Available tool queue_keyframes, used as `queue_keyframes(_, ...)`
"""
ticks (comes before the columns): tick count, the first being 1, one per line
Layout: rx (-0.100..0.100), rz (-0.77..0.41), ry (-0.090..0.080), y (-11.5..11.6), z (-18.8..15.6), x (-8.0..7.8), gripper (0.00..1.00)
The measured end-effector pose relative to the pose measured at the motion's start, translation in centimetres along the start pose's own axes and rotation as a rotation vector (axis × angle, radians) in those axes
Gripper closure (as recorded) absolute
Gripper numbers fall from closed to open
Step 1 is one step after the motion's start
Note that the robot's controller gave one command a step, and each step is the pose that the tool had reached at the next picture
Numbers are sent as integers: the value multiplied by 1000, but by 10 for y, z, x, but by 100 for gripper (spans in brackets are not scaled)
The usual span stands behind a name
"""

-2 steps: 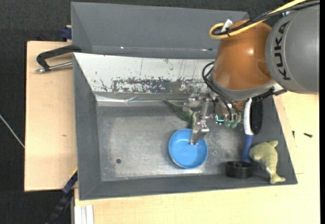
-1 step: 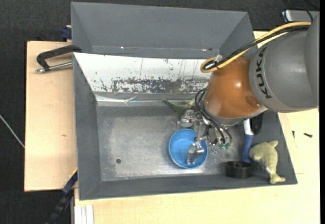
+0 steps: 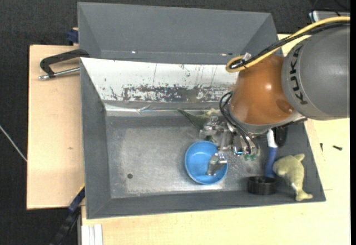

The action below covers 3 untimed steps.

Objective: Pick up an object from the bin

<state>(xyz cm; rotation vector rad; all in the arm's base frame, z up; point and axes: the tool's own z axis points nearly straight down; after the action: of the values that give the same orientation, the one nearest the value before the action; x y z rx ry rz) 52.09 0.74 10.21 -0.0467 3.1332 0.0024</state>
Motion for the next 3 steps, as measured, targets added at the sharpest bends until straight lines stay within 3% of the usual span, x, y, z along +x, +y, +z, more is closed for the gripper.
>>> queue_keyframes(1, 0, -65, 3, 0, -2, -1, 0)
queue_keyframes(2, -1, -26, 5, -8, 30, -2, 0)
queue_keyframes(3, 0, -26, 5, -7, 28, -3, 0)
